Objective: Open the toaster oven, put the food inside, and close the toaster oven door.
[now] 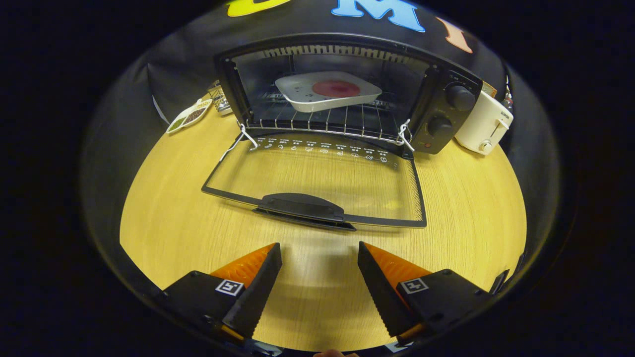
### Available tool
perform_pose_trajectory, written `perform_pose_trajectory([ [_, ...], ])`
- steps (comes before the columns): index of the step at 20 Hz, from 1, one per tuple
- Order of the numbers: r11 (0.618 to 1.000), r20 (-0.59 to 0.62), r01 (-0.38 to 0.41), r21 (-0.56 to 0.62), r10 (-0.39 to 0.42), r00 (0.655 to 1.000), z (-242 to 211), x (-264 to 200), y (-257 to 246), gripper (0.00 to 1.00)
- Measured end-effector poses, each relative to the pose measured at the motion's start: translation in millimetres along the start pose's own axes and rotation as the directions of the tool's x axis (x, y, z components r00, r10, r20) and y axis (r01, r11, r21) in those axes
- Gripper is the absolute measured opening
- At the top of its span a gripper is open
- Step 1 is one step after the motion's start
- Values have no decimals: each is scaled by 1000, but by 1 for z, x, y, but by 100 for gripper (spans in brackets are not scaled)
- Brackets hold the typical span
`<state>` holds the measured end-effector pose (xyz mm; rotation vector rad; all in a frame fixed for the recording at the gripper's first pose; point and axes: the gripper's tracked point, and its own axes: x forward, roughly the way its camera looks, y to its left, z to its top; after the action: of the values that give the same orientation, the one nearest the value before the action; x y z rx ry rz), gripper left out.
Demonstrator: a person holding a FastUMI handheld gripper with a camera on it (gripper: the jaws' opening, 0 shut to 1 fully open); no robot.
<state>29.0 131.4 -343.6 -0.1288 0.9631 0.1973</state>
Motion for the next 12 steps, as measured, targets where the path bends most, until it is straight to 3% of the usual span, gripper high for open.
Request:
perform_pose_trajectory([
  [12, 998, -1, 40, 56, -40, 999, 13, 29, 3, 99],
])
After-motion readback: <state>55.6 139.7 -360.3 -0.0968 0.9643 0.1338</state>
